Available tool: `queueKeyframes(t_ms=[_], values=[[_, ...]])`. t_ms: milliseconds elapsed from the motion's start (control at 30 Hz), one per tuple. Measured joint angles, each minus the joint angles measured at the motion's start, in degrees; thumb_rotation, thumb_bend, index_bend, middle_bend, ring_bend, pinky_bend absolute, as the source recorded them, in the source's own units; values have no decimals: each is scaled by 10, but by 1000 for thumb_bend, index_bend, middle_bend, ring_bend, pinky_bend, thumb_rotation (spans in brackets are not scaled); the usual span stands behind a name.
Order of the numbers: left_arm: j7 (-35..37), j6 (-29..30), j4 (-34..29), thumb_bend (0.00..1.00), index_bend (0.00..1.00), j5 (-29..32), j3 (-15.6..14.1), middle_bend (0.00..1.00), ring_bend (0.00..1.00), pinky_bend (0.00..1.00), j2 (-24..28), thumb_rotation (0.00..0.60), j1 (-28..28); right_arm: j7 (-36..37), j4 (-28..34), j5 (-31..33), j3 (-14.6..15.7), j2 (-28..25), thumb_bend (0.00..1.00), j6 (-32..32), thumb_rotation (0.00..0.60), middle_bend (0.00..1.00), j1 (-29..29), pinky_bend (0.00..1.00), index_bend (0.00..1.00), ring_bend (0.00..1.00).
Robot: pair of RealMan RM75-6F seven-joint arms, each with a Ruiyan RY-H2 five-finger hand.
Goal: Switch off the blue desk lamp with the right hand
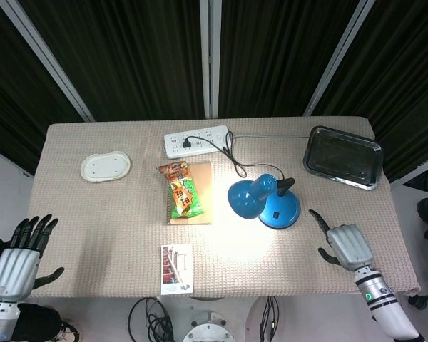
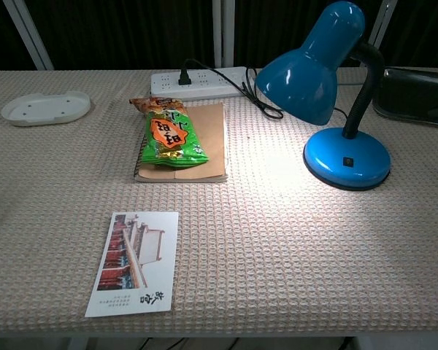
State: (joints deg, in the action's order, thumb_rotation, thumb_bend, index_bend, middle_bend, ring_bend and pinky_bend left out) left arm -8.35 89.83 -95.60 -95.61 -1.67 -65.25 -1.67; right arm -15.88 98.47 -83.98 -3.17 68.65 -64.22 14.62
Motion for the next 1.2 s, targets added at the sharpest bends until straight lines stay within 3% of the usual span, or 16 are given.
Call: queueKeyframes(t_ms=[200, 633, 1200], values=[[5, 1, 1, 2, 0, 3, 0, 0, 0, 0, 2, 600, 1, -46, 20, 70, -8, 8, 453, 91, 600, 910, 53, 672, 0, 725], [19, -4, 10, 1, 0, 14, 3, 0, 0, 0, 4, 600, -1, -148, 6, 214, -20, 64, 477, 142, 600, 911, 136, 672, 0, 725], [30, -8, 15, 2, 0, 24, 6, 0, 0, 0, 7, 600, -3, -156, -6, 249, 4, 91, 500, 126, 600, 911, 166, 671, 0, 725]])
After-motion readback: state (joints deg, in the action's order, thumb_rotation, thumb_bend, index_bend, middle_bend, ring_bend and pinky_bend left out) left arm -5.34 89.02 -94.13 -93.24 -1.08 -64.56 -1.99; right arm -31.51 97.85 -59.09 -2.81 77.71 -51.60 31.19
